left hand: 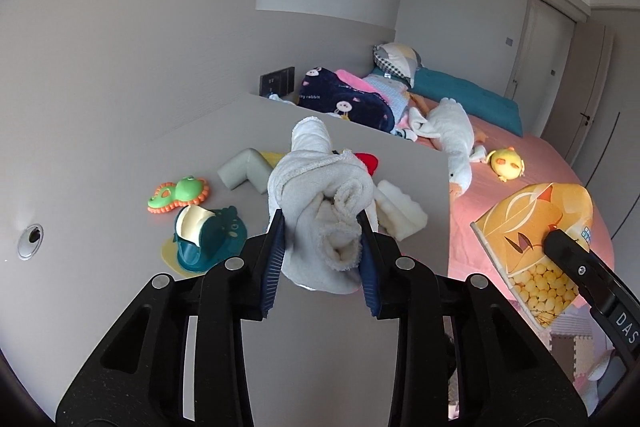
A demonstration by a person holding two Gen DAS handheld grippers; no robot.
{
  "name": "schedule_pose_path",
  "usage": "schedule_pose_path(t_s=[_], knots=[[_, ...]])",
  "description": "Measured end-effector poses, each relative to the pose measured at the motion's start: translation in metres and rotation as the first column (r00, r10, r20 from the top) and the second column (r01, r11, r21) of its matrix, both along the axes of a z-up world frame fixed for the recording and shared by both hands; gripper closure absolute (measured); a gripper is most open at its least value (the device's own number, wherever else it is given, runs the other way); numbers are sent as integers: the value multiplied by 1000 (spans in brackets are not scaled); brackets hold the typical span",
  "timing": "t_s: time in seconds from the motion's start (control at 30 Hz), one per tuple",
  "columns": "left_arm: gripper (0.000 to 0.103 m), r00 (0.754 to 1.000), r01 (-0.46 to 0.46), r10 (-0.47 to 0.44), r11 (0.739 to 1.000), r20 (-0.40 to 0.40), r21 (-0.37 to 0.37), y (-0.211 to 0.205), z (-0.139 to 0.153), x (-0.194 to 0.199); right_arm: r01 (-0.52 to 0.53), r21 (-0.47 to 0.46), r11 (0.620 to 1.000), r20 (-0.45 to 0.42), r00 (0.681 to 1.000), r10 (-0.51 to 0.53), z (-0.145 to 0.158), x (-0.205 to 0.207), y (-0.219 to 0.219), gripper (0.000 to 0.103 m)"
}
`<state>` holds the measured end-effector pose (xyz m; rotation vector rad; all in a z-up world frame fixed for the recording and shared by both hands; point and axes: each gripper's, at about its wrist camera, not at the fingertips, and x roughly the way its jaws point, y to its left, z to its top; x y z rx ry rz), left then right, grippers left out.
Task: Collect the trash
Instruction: 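Grasp the rolled white towel with the left gripper while the right carries the bag to the trash bag, then drop the towel and snack bag into the black trash bag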
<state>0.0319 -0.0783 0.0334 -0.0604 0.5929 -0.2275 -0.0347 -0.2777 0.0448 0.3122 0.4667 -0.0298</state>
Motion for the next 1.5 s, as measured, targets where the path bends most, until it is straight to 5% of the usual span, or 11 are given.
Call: schedule_pose_path(t_s=[0.5, 1.0, 1.1, 1.2, 1.5], knots=[[69, 967, 256, -255, 966, -20, 33, -103, -3, -17, 206, -8, 979, -25, 978, -206, 0, -34, -86, 59], [67, 914, 401, -395, 914, -97, 60, -153, -27, -20, 328, -18, 944, -89, 940, -328, -19, -28, -138, 58], [47, 890, 447, -439, 893, -121, 51, -162, -33, -21, 343, -56, 938, -114, 931, -347, -21, -24, -143, 54], [16, 906, 418, -410, 906, -106, 68, -165, -35, -21, 404, -111, 908, -84, 906, -414, -15, -27, -146, 33], [15, 923, 380, -373, 924, -97, 55, -153, -30, -12, 431, -92, 898, -64, 897, -437, -7, -33, -159, 33]])
